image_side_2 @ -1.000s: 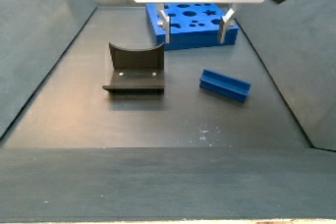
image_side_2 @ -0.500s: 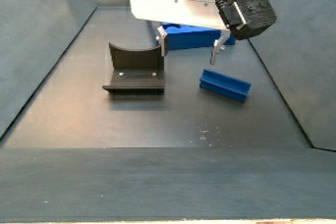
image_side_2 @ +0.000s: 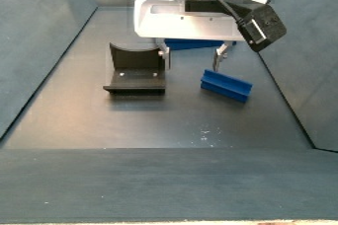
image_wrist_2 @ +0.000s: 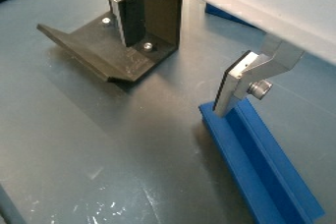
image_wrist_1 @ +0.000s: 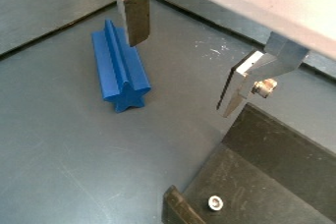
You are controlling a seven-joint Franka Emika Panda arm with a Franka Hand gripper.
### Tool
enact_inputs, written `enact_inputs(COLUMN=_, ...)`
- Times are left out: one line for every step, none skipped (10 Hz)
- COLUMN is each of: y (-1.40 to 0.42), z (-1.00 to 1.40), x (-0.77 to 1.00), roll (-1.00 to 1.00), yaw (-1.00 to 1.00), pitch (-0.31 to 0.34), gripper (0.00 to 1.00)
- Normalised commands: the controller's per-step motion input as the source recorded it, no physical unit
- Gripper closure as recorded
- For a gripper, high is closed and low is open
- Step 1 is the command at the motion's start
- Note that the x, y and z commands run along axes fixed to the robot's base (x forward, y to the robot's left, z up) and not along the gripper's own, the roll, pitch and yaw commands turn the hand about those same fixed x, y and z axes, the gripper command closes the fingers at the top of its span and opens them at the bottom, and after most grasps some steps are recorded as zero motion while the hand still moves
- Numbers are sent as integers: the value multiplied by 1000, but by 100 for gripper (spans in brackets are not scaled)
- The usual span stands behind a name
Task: Pick up the star object. Move up. Place the star object on the fixture. Regrasp the star object. Move to above the board. Insert the star object.
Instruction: Pick up the star object.
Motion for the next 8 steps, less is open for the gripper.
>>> enact_inputs(y=0, z=-3, x=-94, roll=-160, yaw=146, pitch=0, gripper=0)
enact_inputs(y=-66, z=11, x=-451, roll=-57, yaw=246, pitch=-140, gripper=0)
enact_inputs(y=0, z=291, x=-294, roll=0, yaw=29, pitch=-206, gripper=0)
enact_inputs(y=-17, z=420, x=-337, roll=40, yaw=120, pitch=-277, gripper=0)
enact_inputs(y=-14, z=223, x=-380, roll=0, yaw=549, pitch=-283, gripper=0)
enact_inputs(y=-71, z=3, x=-86, roll=0, yaw=1000, pitch=-163, gripper=0)
enact_inputs(y=-6, z=0, x=-46, roll=-14, yaw=1000, pitch=-114, gripper=0)
enact_inputs(y=-3, z=0, x=-34, roll=0, yaw=1000, pitch=-117, gripper=0)
